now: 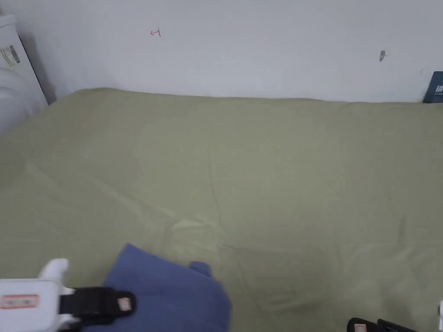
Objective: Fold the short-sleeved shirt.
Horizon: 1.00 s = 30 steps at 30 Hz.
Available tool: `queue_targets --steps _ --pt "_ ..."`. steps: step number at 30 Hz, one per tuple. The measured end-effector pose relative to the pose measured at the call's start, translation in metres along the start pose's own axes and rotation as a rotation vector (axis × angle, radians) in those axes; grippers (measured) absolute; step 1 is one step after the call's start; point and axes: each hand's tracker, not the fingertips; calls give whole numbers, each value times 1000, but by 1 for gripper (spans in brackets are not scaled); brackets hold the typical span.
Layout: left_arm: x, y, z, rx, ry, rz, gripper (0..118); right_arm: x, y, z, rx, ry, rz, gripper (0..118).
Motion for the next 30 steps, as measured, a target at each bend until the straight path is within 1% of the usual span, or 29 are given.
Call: queue_targets --steps 2,3,4,5,6,7,8,9,10,11,12,13,14,15,16,17,18,20,21,22,23,25,26,27,28,29,30 --pt "-19 16 41 40 43 8 24 -10 0 4 14 6 15 0" --pt "-33 25 59 66 95 6 23 -14 0 6 14 7 18 0" --pt "-47 33 72 46 147 22 23 -20 -1 6 12 -5 33 0" --pt "-58 37 81 45 176 29 23 -24 -1 7 7 -14 47 0" --pt "-70 43 90 49 248 48 23 -32 -3 6 3 -19 54 0" --pt "-82 49 96 23 282 46 23 -36 -5 7 -4 -23 60 0" --pt "-90 51 99 50 340 47 23 -37 -7 7 -9 -21 60 0" --pt "-101 51 103 82 364 64 23 -39 -8 5 -22 -23 55 0" --pt "-113 52 104 82 323 109 24 -42 -9 4 -36 -48 62 0" --pt "-122 51 102 79 297 164 34 -46 -11 3 -39 -61 79 0" --pt "-128 46 101 81 322 170 59 -50 -11 4 -44 -56 86 0" --pt "-131 43 103 69 407 177 82 -55 -12 5 -44 -56 95 0" --pt "-130 38 111 115 381 184 84 -50 -11 9 -40 -50 99 0" --pt "-128 33 120 189 280 225 84 -54 -10 13 -41 -29 104 0" --pt "-125 32 130 216 288 260 84 -60 -10 17 -37 -22 117 0" --pt "-121 28 141 281 296 258 84 -66 -11 22 -26 -26 132 0" --pt "-111 25 154 318 326 231 84 -71 -10 30 -13 -27 153 0" --pt "-79 16 177 459 397 153 84 -84 -11 46 12 -26 186 0" --pt "-68 14 186 495 472 78 84 -90 -10 54 29 -34 204 0" --pt "-44 8 194 563 488 -1 83 -97 -10 64 52 -52 233 0" --pt "-20 1 197 608 501 -53 83 -104 -9 72 74 -88 253 0" --pt "41 -20 191 673 539 -218 82 -123 -7 88 138 -185 337 0" --pt "70 -32 183 702 562 -286 82 -135 -7 94 172 -259 383 0" --pt "99 -46 173 737 572 -364 81 -147 -8 99 220 -346 461 0" --pt "121 -61 160 769 565 -433 81 -158 -10 104 278 -414 530 0" --pt "138 -74 149 798 556 -493 76 -165 -12 107 320 -462 577 0" --pt "158 -92 135 863 512 -535 66 -172 -15 108 355 -502 597 0"
